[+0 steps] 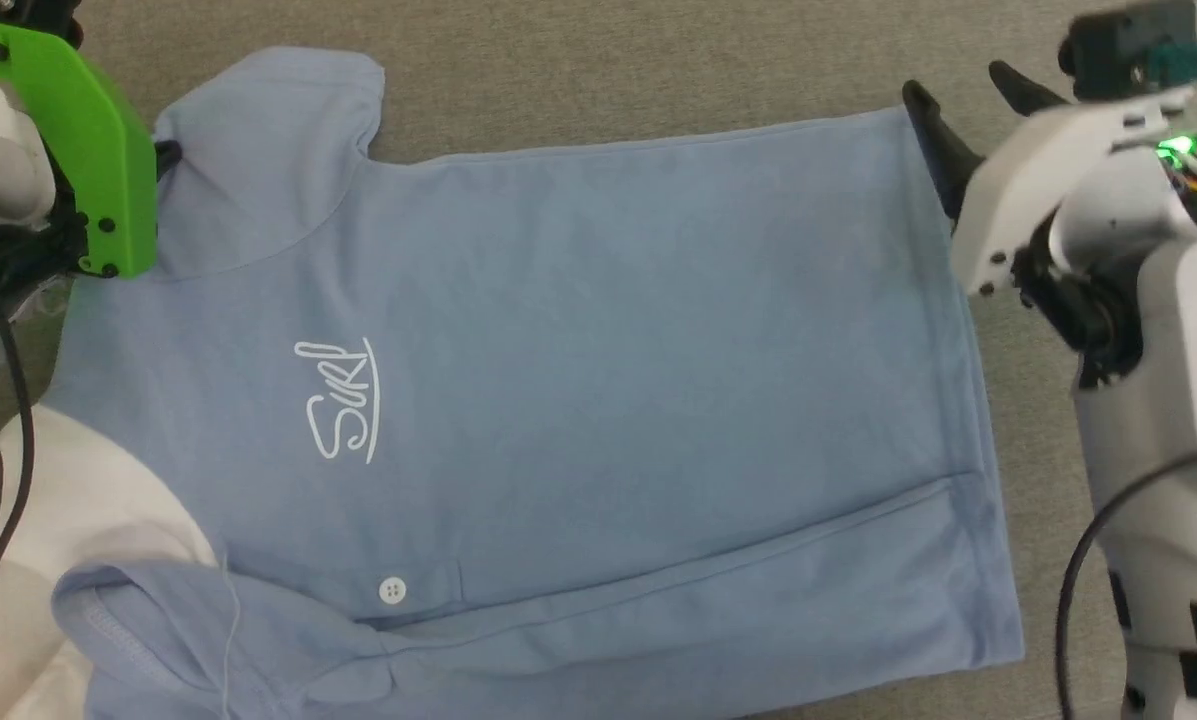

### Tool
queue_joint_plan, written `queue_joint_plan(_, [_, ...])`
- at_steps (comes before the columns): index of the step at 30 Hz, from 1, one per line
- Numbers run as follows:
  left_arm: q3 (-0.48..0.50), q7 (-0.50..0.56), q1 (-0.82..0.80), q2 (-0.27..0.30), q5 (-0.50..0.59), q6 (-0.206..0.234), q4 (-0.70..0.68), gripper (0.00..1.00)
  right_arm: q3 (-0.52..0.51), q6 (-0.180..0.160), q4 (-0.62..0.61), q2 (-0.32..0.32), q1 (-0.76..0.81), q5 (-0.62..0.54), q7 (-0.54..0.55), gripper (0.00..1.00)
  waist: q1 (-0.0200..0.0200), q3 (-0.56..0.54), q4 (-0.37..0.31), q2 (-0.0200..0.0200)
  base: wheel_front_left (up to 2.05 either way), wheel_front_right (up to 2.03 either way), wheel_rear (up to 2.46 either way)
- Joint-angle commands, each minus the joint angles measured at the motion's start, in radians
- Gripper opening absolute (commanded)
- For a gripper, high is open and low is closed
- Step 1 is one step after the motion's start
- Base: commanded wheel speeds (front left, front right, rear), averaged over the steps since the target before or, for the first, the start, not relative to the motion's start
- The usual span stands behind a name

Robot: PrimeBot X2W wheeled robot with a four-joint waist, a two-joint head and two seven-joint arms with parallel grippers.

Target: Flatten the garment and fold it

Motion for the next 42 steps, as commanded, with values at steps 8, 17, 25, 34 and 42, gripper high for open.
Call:
queue_joint_plan(8, [-0.031,-0.031,0.012,-0.029,0.004,-0.023,0.016,0.00,0.042,-0.001,0.154,-0.017,-0.114,0.014,0.337,0.36,-0.0001,0.010,0.037,-0.0001,0.00,0.00,0.00])
queue_joint_plan(17, [-0.056,-0.237,-0.033,-0.011,0.117,-0.055,0.025,0.00,0.044,-0.001,0.104,-0.039,-0.147,-0.036,0.327,0.00,-0.0001,0.006,0.044,-0.0001,0.00,0.00,0.00])
queue_joint_plan(25, [-0.076,-0.542,-0.107,-0.017,0.293,-0.043,0.101,0.00,0.003,-0.001,0.133,-0.029,-0.183,-0.110,0.069,0.00,-0.0001,-0.005,0.052,-0.0001,0.00,0.00,0.00])
queue_joint_plan(34, [-0.079,-0.771,-0.067,-0.058,0.310,-0.036,0.200,0.00,0.019,-0.001,0.187,-0.028,-0.140,-0.081,-0.108,0.00,-0.0001,-0.082,0.074,-0.0001,0.00,0.00,0.00])
queue_joint_plan(42, [-0.095,-0.873,0.165,-0.055,0.224,-0.054,0.112,0.00,0.093,-0.001,0.124,-0.101,0.060,0.016,-0.268,0.00,-0.0001,-0.239,0.124,-0.0001,0.00,0.00,0.00])
